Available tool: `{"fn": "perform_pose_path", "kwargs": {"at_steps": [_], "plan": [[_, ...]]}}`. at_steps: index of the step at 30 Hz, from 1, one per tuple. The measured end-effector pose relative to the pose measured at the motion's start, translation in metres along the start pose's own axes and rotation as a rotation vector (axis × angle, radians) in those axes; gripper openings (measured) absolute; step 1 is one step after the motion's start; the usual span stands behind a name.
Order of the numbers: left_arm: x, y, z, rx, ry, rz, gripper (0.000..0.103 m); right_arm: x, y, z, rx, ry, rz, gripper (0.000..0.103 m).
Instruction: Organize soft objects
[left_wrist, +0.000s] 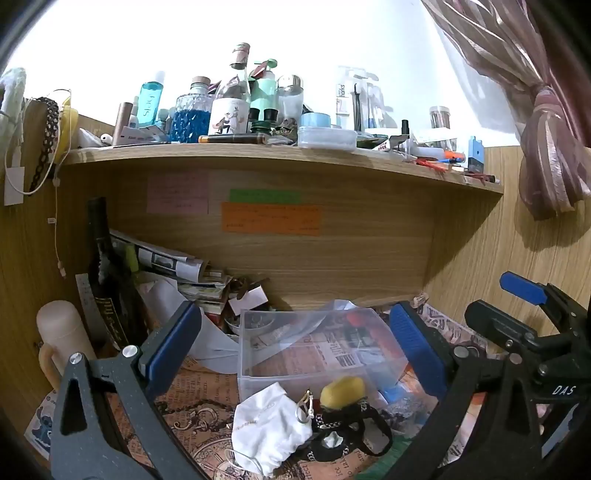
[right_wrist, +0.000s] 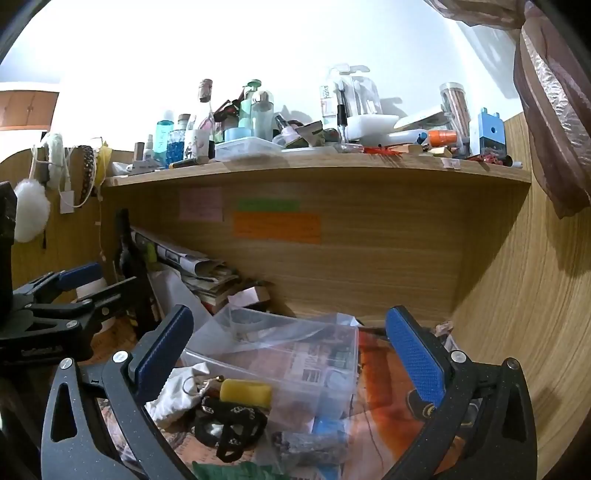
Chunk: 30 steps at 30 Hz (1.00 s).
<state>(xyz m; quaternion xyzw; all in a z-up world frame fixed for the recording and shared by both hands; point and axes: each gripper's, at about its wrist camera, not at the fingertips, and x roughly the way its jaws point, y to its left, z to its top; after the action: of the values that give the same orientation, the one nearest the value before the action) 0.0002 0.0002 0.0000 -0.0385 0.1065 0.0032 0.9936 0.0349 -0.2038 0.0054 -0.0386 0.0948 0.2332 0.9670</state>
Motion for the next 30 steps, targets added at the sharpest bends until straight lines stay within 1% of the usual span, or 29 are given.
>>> {"fn": "perform_pose_path", "kwargs": {"at_steps": [9, 10, 15, 18, 30], "plan": [[-0.0013, 0.001, -0.0001, 0.013, -0.004, -0.001, 0.103, -0.0028, -0.0002, 0.0019, 0.008, -0.002, -0.004, 0.103], [-0.0012, -0.0005, -0.0007, 0.017, -0.006, 0.002, 0.103, -0.0038, -0.0035, 0.0058, 0.029, -0.006, 0.004, 0.103], [-0.0013, -0.0005, -0.0011, 0.018, -0.006, 0.002, 0.103, -0.0058, 0.0029, 0.0045, 0.031, -0.01, 0.005, 0.103], [0.0, -0.0003, 0.0, 0.02, -0.006, 0.002, 0.103, -0.0038, -0.0019, 0.0028, 0.038, -0.01, 0.011, 0.103], [0.0002, -0.0021, -0.0004, 0.024, -0.006, 0.001, 0.103, -0.0045, -0.0005, 0.0034, 0.04, -0.011, 0.013, 0.103]]}}
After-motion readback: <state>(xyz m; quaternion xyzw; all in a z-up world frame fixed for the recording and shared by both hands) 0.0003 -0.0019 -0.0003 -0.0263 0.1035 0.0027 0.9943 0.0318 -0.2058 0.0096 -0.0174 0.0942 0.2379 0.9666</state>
